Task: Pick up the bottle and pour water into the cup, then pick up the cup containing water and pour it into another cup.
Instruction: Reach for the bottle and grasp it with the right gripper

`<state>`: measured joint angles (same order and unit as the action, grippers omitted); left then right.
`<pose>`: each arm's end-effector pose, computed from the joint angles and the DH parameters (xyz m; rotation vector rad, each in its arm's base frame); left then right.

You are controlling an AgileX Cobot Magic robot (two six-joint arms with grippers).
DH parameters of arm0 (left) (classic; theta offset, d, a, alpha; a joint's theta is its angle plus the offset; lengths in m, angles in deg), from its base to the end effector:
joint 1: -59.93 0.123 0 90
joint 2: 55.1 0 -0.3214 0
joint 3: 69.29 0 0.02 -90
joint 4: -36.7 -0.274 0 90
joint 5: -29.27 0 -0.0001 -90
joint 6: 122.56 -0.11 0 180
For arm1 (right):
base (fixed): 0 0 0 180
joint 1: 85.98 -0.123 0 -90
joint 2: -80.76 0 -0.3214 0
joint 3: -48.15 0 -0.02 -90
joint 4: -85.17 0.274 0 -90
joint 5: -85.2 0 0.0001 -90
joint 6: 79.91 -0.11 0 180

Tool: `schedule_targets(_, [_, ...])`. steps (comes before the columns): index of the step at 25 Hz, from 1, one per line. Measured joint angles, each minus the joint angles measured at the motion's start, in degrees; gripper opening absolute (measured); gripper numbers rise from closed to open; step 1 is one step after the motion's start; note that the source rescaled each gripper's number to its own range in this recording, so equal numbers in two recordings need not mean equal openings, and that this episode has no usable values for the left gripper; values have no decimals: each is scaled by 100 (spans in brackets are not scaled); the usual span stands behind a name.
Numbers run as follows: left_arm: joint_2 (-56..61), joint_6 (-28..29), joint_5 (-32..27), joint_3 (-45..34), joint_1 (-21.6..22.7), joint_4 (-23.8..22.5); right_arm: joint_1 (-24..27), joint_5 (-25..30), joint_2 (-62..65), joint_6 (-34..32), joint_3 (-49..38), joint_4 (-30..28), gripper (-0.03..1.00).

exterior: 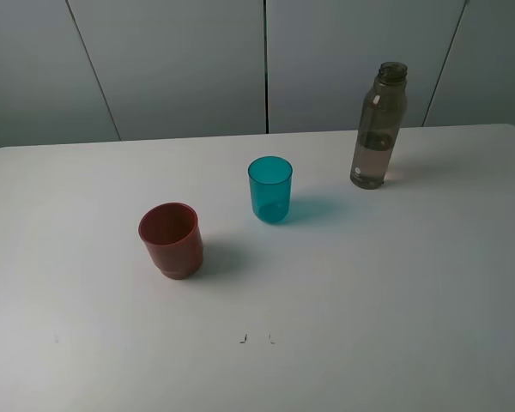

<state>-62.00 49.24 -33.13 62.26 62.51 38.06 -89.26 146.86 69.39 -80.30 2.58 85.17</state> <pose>-0.0076 -0.0027 0.2826 0.1025 2.0535 0.0883 0.0002 0.0000 0.2999 -0.0522 2.0695 0.0394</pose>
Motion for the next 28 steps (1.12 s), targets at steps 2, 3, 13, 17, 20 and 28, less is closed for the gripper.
schedule_targets(2, [0, 0, 0, 0, 0, 0, 0, -198, -501, 0, 332, -32, 100])
schedule_targets(3, [0, 0, 0, 0, 0, 0, 0, -304, -803, 0, 521, -32, 100])
schedule_targets(13, [0, 0, 0, 0, 0, 0, 0, -2440, -3261, 440, 878, 576, 100])
schedule_targets(17, [0, 0, 0, 0, 0, 0, -134, -3326, -4120, 691, 480, 791, 100])
schedule_targets(20, [0, 0, 0, 0, 0, 0, -425, -3966, -4788, 754, 127, 816, 100])
schedule_targets(28, [0, 0, 0, 0, 0, 0, -851, -6165, -6704, 760, -449, 974, 100])
